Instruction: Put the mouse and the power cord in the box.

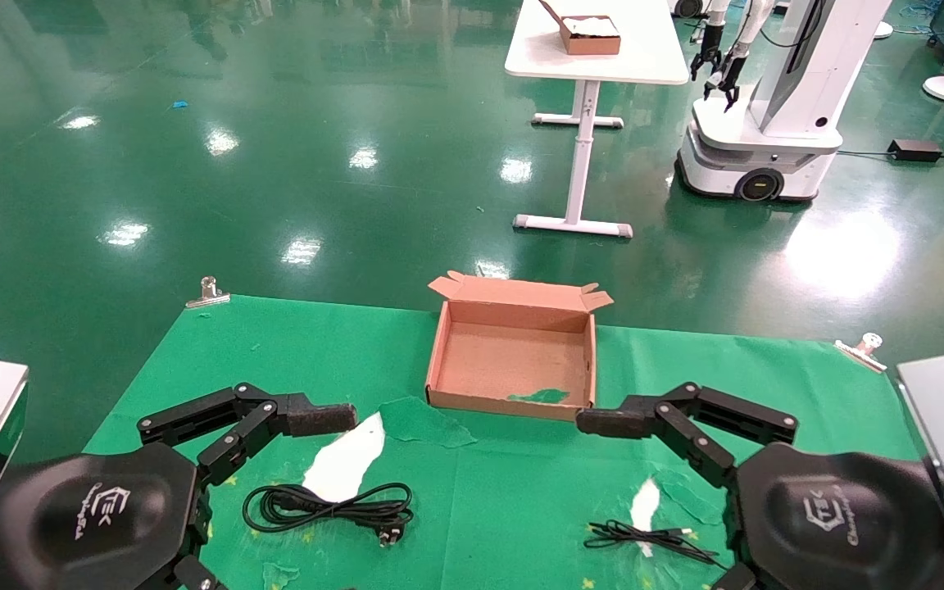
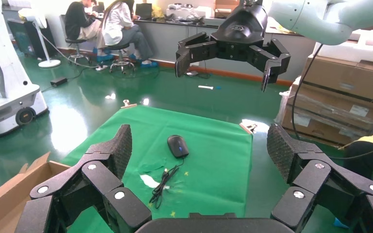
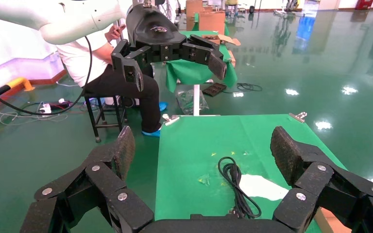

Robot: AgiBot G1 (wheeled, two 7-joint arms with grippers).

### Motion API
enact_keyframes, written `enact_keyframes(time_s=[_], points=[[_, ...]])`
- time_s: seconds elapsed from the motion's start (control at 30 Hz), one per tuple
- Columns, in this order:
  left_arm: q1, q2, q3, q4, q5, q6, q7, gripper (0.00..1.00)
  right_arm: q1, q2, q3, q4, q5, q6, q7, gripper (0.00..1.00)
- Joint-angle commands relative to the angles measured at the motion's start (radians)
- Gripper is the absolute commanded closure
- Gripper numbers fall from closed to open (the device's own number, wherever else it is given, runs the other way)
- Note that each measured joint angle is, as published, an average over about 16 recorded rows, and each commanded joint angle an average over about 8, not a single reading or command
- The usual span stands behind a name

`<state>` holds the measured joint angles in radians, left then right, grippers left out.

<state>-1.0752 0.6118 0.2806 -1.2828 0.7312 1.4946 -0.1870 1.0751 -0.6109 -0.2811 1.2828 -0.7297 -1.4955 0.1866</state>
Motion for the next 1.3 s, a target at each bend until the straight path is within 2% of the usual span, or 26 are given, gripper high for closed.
enact_keyframes(time_s=[0.03, 0.83, 0.93, 1.1, 1.2, 1.3], points=[[0.0, 0.0, 0.0, 0.0, 0.0, 0.0, 0.0, 0.0, 0.0, 0.0, 0.0, 0.0, 0.0, 0.0, 0.0, 0.0], [0.017, 0.008, -0.014, 0.005, -0.01, -0.023, 0.023, 0.0, -0.014, 0.001, 0.004, 0.0, 0.006, 0.013, 0.001, 0.0], [0.088, 0.025, -0.058, -0.006, -0.046, -0.073, 0.098, 0.0, -0.067, 0.005, 0.019, 0.013, 0.027, 0.064, 0.005, 0.0], [0.318, 0.075, -0.192, -0.056, -0.186, -0.135, 0.294, 0.0, -0.234, 0.013, 0.075, 0.061, 0.119, 0.151, -0.008, 0.0], [0.435, 0.11, -0.261, -0.075, -0.28, -0.098, 0.384, 0.0, -0.316, 0.015, 0.11, 0.075, 0.187, 0.143, -0.035, 0.0], [0.494, 0.135, -0.296, -0.079, -0.34, -0.045, 0.435, 0.0, -0.355, 0.016, 0.132, 0.076, 0.23, 0.118, -0.057, 0.0]])
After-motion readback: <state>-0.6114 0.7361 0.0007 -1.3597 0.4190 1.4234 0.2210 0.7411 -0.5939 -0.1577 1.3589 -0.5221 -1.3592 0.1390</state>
